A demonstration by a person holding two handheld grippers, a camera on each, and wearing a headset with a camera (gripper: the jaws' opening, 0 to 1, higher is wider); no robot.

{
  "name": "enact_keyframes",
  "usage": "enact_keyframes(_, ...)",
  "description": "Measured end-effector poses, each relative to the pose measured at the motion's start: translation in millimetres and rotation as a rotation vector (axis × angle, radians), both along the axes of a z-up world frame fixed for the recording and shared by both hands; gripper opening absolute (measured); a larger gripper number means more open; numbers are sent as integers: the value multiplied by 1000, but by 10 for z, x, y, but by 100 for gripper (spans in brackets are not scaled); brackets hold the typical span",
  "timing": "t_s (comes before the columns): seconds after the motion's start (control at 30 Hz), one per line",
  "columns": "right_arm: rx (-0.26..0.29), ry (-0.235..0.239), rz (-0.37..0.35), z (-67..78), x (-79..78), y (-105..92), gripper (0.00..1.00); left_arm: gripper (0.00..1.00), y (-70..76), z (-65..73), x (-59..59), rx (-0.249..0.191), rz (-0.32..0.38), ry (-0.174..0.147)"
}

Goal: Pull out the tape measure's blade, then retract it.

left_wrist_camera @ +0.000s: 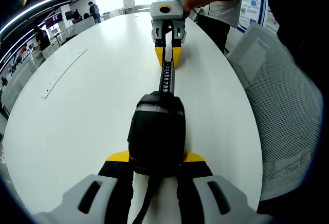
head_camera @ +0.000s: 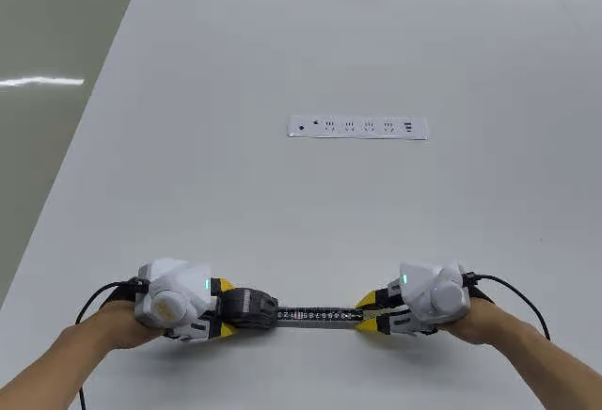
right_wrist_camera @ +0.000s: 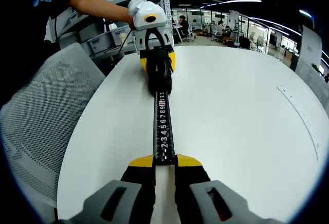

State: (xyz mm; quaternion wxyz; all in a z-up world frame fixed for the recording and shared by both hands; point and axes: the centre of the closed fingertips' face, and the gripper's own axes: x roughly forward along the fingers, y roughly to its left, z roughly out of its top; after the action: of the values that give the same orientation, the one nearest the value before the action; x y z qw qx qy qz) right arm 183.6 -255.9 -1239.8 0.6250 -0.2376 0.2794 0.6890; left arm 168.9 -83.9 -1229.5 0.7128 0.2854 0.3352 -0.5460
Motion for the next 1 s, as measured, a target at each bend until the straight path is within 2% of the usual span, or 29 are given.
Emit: enact_keyframes(1.0, -13, 3, -15, -15, 46, -192, 11, 28, -4, -4, 5, 1, 1, 2)
